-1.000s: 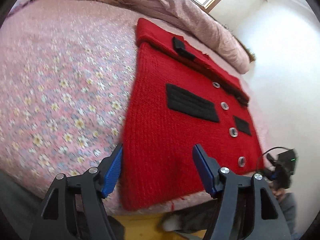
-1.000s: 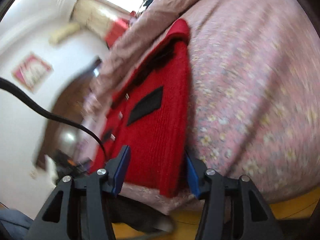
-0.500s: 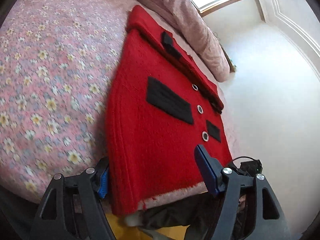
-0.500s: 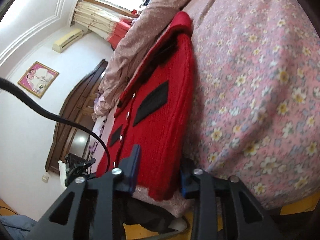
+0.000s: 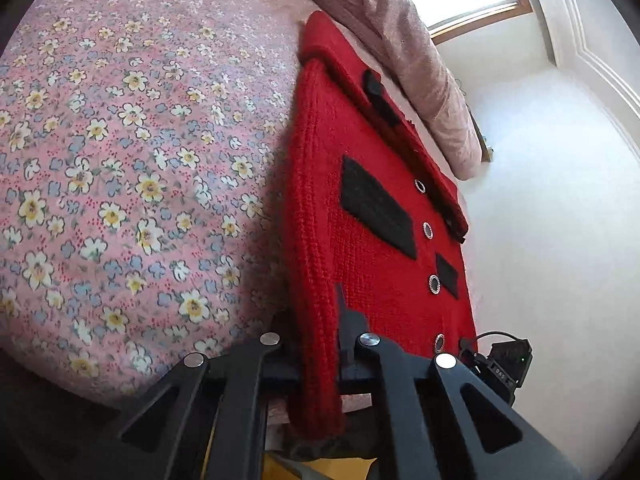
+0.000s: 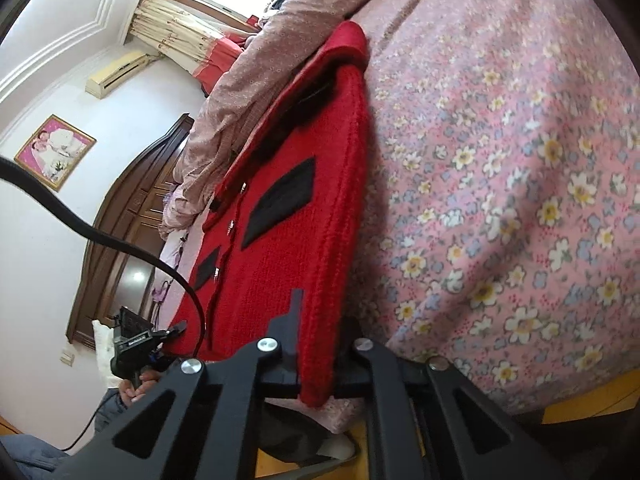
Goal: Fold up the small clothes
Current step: 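Lift the hem with both grippers and fold it toward the collar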
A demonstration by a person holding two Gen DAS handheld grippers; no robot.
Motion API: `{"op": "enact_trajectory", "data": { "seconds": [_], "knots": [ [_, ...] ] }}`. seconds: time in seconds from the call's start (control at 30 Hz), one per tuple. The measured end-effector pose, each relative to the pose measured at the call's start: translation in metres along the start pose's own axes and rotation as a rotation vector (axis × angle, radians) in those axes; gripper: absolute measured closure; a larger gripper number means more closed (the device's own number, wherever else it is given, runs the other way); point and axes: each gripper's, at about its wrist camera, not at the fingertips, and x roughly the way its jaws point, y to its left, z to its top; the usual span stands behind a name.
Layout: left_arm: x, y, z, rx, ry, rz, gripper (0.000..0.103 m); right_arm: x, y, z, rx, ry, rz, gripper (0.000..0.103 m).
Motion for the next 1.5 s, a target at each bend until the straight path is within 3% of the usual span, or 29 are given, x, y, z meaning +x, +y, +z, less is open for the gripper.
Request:
{"op": "enact_trajectory", "data": {
  "seconds": [0.1,0.57,0.73,0.93,1.1,1.3,1.5],
  "knots": [
    [-0.007,0.002,-0.007,-0.028,-0.004,-0.047,0.102,-0.008,0.011,-0.003,0.009,-0.012,0.051,0.097],
    [-0.066,0.005,-0.039,0.034,0.026,-0.092,0.102,-0.065,0.032,-0.033,-0.051,-0.032,0.026,0.097],
    [-0.067,0.013,-0.037,0.021,0.040,-0.064,0.102,-0.074,0.024,-0.035,-0.023,-0.052,0.020,0.097],
    [-0.055,-0.001,-0.024,0.062,0.028,-0.029,0.102,-0.057,0.029,-0.020,-0.063,-0.057,-0.071,0.096],
    [-0.029,-0.023,0.028,0.102,-0.009,0.005,0.102,-0.036,0.038,0.025,-0.127,-0.102,-0.158,0.096],
    [0.011,-0.076,0.101,0.179,-0.087,0.075,0.102,0.022,0.076,0.116,-0.272,-0.121,-0.291,0.096],
    [0.019,-0.118,0.167,0.258,-0.193,0.072,0.102,0.053,0.107,0.179,-0.382,-0.182,-0.365,0.096]
  ]
}}
